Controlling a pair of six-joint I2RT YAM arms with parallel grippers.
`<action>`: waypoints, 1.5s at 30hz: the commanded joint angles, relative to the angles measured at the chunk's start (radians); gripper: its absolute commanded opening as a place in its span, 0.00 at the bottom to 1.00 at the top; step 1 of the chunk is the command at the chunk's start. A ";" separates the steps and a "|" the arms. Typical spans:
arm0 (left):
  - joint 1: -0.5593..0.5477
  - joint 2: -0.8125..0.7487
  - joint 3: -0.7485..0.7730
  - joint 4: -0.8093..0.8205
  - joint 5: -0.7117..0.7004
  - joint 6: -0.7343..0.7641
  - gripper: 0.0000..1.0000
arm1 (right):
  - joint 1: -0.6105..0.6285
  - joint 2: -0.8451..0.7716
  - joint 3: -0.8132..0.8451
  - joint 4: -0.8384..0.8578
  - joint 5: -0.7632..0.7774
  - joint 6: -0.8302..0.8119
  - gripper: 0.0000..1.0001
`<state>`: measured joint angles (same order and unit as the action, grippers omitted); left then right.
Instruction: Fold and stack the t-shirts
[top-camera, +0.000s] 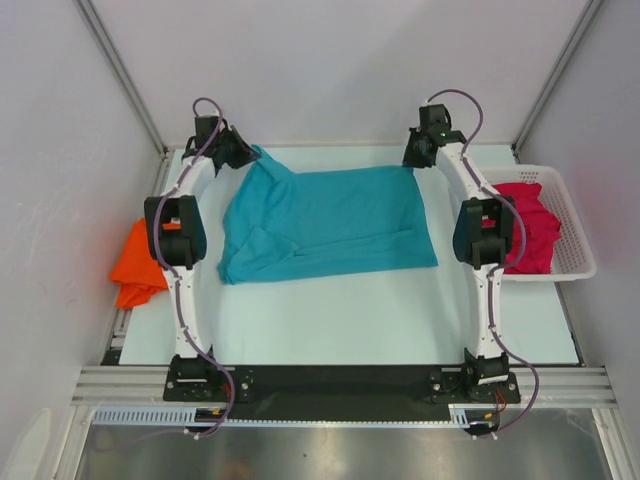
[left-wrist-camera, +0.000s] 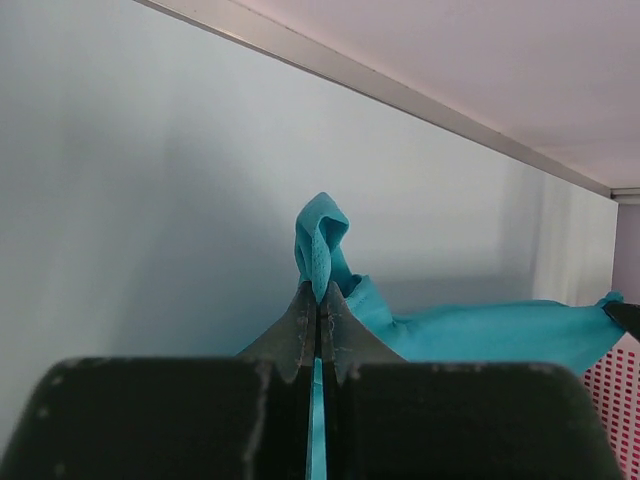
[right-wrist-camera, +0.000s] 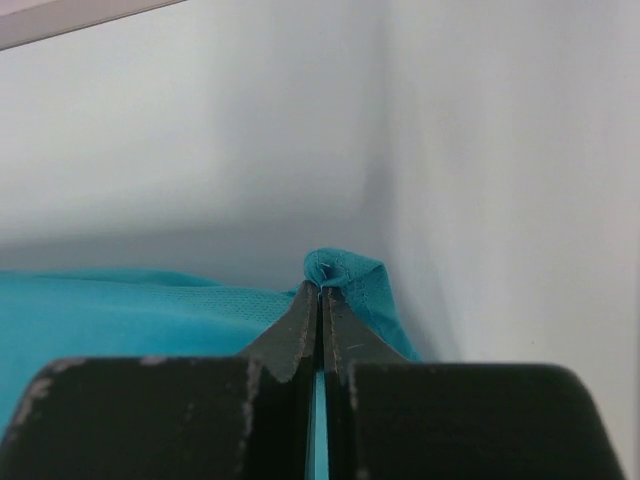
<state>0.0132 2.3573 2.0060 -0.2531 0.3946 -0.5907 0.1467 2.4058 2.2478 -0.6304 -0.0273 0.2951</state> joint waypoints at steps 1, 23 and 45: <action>-0.004 -0.115 -0.053 0.003 -0.010 0.034 0.00 | -0.002 -0.102 -0.056 0.003 0.017 -0.022 0.00; -0.004 -0.673 -0.829 0.155 -0.034 0.058 0.01 | 0.033 -0.511 -0.754 0.166 0.061 -0.002 0.00; -0.004 -0.886 -1.168 0.157 0.000 0.040 0.04 | 0.093 -0.633 -1.021 0.190 0.193 0.065 0.00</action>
<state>0.0132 1.5227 0.8558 -0.1104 0.3779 -0.5659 0.2371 1.8099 1.2324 -0.4595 0.0929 0.3397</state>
